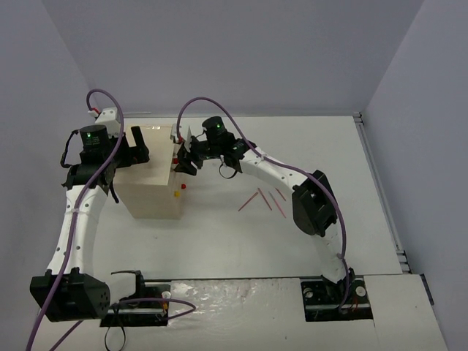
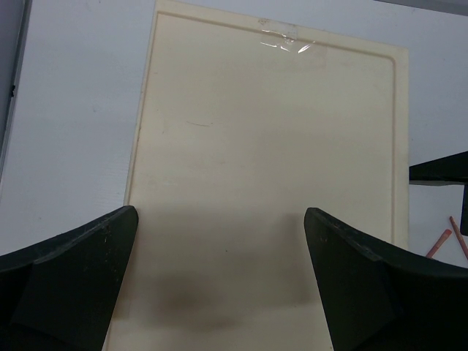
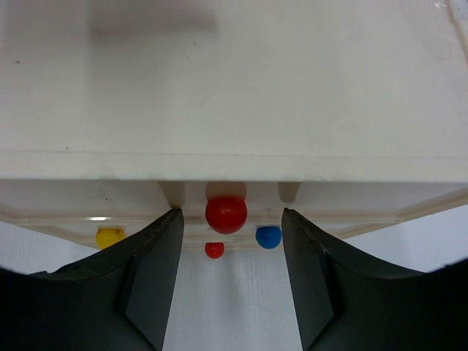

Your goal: Organize the makeup

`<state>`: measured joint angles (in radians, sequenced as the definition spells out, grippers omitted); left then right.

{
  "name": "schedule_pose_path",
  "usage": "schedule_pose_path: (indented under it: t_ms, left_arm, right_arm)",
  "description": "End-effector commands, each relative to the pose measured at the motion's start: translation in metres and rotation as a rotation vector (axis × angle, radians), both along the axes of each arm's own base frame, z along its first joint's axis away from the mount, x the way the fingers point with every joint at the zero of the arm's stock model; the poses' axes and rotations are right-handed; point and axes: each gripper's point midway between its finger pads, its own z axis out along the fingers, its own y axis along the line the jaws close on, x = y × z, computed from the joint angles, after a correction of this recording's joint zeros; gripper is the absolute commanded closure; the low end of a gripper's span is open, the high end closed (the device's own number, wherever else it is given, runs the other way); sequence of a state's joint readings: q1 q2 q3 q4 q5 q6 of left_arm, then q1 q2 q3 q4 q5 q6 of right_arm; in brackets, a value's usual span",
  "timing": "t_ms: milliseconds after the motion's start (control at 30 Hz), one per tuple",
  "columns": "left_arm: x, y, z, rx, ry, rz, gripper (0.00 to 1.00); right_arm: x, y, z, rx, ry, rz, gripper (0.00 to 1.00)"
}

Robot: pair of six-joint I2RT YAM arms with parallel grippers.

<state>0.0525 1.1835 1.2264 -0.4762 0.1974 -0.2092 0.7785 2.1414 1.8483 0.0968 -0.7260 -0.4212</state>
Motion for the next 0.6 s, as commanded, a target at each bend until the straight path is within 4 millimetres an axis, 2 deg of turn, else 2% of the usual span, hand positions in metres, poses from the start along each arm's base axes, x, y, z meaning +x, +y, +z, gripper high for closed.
schedule_pose_path:
  t_ms: [0,200,300,567]
  left_arm:
    - [0.002,-0.003,0.004,-0.008,-0.02,-0.011,0.03]
    - [0.003,-0.004,0.003,-0.014,-0.016,-0.014,0.03]
    - [0.003,-0.004,0.002,-0.015,-0.014,-0.015,0.03]
    - [0.003,-0.004,-0.004,-0.019,0.003,-0.011,0.03]
  right_arm:
    - [-0.002,0.013,0.063,0.118,-0.123,0.032,0.5]
    - [-0.006,0.012,0.069,0.123,-0.133,0.036,0.6]
    - [-0.008,0.012,0.07,0.125,-0.134,0.039,0.62]
    - [-0.012,0.006,0.087,0.14,-0.155,0.029,0.74]
